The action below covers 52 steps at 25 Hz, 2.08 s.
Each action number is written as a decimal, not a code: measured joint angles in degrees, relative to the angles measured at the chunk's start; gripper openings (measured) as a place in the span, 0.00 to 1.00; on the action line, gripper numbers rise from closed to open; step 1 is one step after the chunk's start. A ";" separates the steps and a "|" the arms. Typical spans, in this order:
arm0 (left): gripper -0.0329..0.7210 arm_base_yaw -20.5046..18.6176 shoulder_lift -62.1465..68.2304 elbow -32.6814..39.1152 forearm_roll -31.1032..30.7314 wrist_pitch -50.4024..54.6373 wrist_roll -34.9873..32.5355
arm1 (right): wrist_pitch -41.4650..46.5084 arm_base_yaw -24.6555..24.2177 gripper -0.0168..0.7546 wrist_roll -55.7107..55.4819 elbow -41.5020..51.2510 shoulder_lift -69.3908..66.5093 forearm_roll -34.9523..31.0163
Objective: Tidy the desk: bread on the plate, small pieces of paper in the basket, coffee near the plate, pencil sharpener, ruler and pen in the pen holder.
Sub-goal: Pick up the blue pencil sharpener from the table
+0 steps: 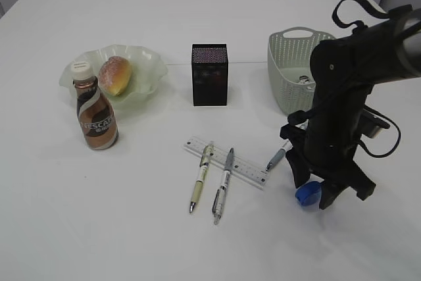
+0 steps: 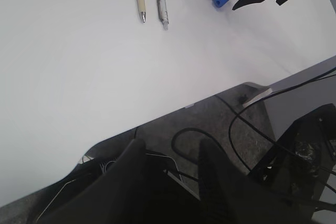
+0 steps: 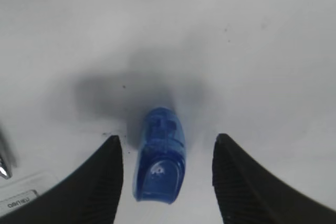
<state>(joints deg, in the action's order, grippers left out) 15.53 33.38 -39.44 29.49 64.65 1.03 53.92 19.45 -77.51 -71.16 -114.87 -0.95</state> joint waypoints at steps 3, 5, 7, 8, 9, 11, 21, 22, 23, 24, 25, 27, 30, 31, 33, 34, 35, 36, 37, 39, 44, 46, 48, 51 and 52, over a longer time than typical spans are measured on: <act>0.37 0.00 0.00 0.00 0.00 0.00 0.00 | 0.00 0.00 0.58 0.00 0.00 0.00 0.00; 0.37 0.00 0.00 0.00 -0.10 0.00 0.00 | -0.23 0.00 0.58 0.00 0.00 -0.17 0.11; 0.37 0.00 0.00 0.00 -0.10 0.00 0.00 | -0.33 0.00 0.58 0.00 0.00 -0.66 -0.12; 0.37 0.00 0.00 0.00 -0.10 0.00 0.00 | -0.35 0.00 0.58 0.00 0.00 -0.92 -0.14; 0.37 0.00 0.00 0.00 -0.10 0.00 0.00 | -0.45 0.00 0.58 0.00 0.00 -1.17 -0.23; 0.37 0.00 0.00 0.00 -0.10 0.00 0.00 | -0.67 0.00 0.58 0.00 0.00 -1.17 -0.36; 0.37 0.00 0.00 0.00 -0.10 0.00 0.00 | -1.64 0.00 0.44 0.00 0.00 -1.17 0.24; 0.37 0.00 0.00 0.00 -0.10 0.00 0.00 | -1.64 0.00 0.39 0.00 0.00 -1.17 0.24; 0.37 0.00 0.00 0.00 -0.10 0.00 0.00 | -1.64 0.00 0.33 0.00 0.00 -1.17 0.24; 0.37 0.00 0.00 0.00 -0.20 0.00 0.00 | -1.64 0.00 0.31 0.00 0.00 -1.17 0.24; 0.37 0.00 0.00 0.00 -0.20 0.00 0.00 | -1.64 0.00 0.30 0.00 0.00 -1.17 0.24; 0.37 0.00 0.00 0.00 -0.20 0.00 0.00 | -1.64 0.00 0.29 0.00 0.00 -1.17 0.24; 0.37 0.00 0.00 0.00 -0.20 0.00 0.00 | -1.74 0.00 0.27 0.12 0.00 -1.17 0.32; 0.37 0.00 0.00 0.00 -0.20 0.00 0.00 | -1.74 0.00 0.27 0.58 0.00 -1.17 0.32; 0.37 0.00 0.00 0.00 -0.20 0.00 0.00 | -1.86 0.00 0.27 2.61 0.00 -1.17 0.32; 0.37 0.00 0.00 0.00 -0.20 0.00 0.00 | -1.94 0.00 0.27 4.32 -0.11 -1.17 0.32; 0.37 0.00 0.00 0.00 -0.20 0.00 0.00 | -1.94 0.00 0.27 6.36 -0.35 -1.17 0.32; 0.37 0.00 0.00 0.00 -0.20 0.00 0.00 | -1.94 0.00 0.27 8.30 -0.94 -1.17 0.32; 0.37 0.00 0.00 0.00 -0.20 0.00 0.00 | -1.94 0.00 0.27 10.90 -1.63 -1.17 0.32; 0.37 0.00 0.00 0.00 -0.20 0.00 0.00 | -1.94 0.00 0.27 16.12 -3.11 -1.17 0.32; 0.37 0.00 0.00 0.00 -0.20 0.00 0.00 | 0.26 0.00 0.27 28.97 -6.84 -1.17 2.12; 0.37 0.00 0.00 0.00 -0.20 0.00 0.00 | 2.94 0.00 0.27 33.09 -7.82 -1.17 3.93; 0.37 0.00 0.00 0.00 -0.20 0.00 0.00 | 5.46 0.00 0.27 36.21 -8.69 -1.17 6.37; 0.37 0.00 0.00 0.00 -0.20 0.00 0.00 | 8.96 0.00 0.27 38.04 -9.14 -1.17 11.29; 0.37 0.00 0.00 0.00 -0.20 0.00 0.00 | 9.66 0.00 0.27 39.02 -9.14 -1.17 12.54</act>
<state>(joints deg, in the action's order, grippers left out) 15.53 33.38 -39.44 29.29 64.65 1.03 63.58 19.45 -38.49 -80.31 -116.04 11.59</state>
